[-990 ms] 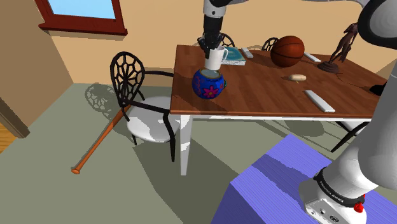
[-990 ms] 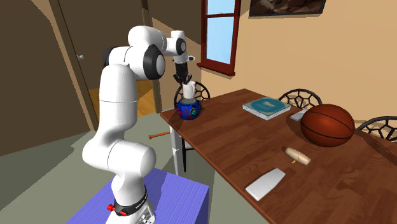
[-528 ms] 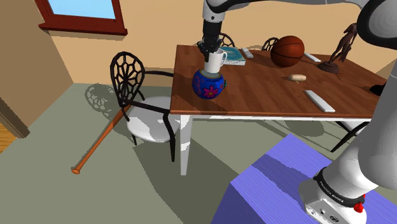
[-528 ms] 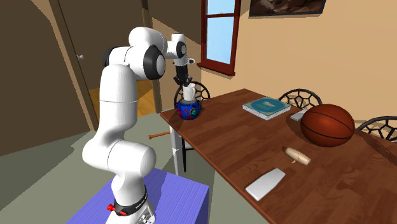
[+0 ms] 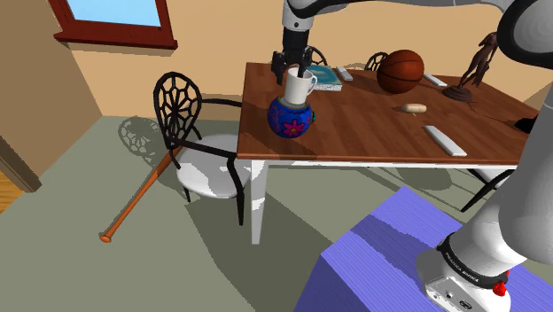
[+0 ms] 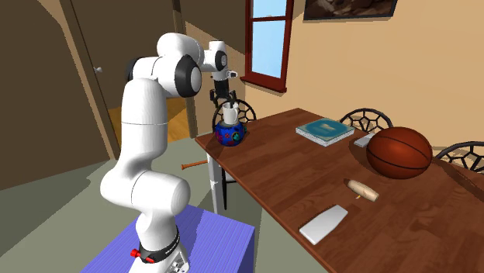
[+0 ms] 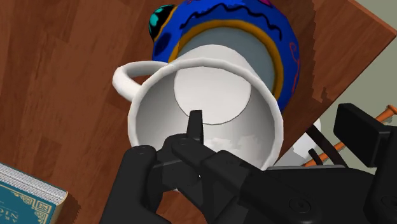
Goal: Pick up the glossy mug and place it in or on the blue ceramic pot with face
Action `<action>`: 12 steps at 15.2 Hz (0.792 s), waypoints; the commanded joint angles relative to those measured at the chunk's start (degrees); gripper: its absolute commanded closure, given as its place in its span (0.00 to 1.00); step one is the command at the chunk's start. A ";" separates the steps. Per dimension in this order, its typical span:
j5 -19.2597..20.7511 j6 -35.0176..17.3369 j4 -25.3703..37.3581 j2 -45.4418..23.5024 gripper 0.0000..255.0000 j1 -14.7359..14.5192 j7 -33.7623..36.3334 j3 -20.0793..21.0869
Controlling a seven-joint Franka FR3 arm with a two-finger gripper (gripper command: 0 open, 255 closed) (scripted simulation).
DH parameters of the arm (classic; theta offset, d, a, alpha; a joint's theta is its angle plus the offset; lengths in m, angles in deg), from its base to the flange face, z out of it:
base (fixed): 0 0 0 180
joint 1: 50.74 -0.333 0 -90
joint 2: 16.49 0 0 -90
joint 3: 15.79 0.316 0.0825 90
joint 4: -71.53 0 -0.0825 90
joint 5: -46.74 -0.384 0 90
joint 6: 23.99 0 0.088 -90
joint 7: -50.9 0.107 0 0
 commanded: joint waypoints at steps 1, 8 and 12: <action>-0.02 1.88 1.78 0.10 0.00 -0.06 -0.03 0.03; -0.04 7.36 7.50 -0.14 0.00 -0.25 -0.12 0.10; -0.04 7.36 7.50 -0.15 0.00 -0.25 -0.12 0.10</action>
